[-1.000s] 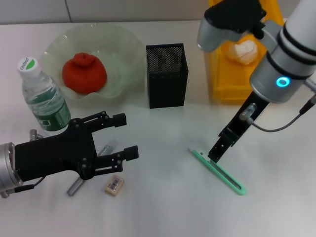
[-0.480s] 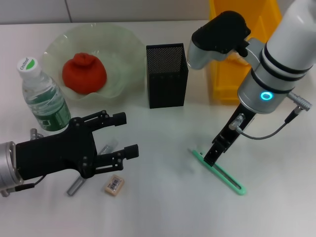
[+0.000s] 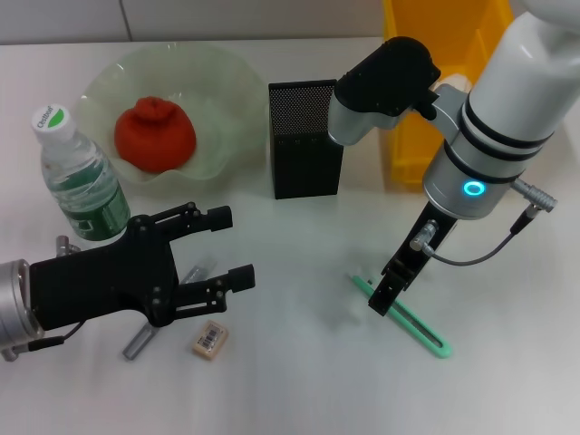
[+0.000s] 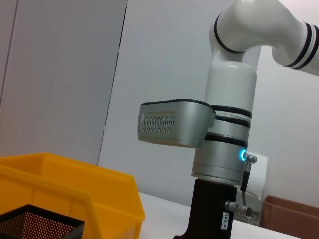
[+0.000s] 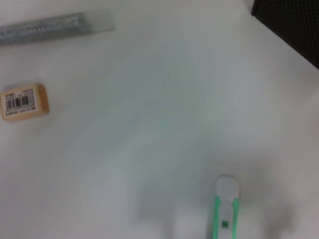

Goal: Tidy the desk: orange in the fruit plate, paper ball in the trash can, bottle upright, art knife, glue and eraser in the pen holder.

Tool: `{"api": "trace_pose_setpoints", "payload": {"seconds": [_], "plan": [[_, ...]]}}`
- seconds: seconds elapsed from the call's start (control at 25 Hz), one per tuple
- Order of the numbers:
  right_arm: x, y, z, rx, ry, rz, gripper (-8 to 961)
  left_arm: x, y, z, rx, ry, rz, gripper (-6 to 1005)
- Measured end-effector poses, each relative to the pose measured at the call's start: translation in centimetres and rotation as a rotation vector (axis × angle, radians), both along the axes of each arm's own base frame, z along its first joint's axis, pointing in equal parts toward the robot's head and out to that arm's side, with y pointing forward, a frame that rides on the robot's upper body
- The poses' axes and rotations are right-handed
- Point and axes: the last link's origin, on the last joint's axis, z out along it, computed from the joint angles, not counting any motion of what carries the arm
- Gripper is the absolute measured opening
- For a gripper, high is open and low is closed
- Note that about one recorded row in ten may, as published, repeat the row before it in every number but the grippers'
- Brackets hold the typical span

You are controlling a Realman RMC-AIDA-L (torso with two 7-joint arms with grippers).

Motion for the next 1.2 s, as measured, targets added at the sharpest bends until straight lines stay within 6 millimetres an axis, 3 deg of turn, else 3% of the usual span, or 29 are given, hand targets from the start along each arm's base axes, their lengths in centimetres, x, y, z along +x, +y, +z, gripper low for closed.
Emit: {"api": "trace_pose_setpoints", "payload": {"seconds": [0.32, 0.52, 0.64, 1.2], "plan": [[0.1, -0.2, -0.3, -0.011, 0.002, -0.001, 824, 0.0, -0.1, -0.1, -0.005, -0.004, 0.004, 791], [0.4, -0.4, -1.0, -0.024, -0.013, 0.01, 682, 0.0, 0.0, -0.1, -0.005, -0.004, 0.004, 790], [0.3, -0.4, -1.1, -0.024, -0.007, 0.011, 542, 0.0, 0.0, -0.1, -0.004, -0.004, 0.003, 790], [0.5, -0.6, -1.6, -0.033, -0.006, 0.01, 535, 0.0, 0.0, -0.2, -0.003, -0.002, 0.006, 790]]}}
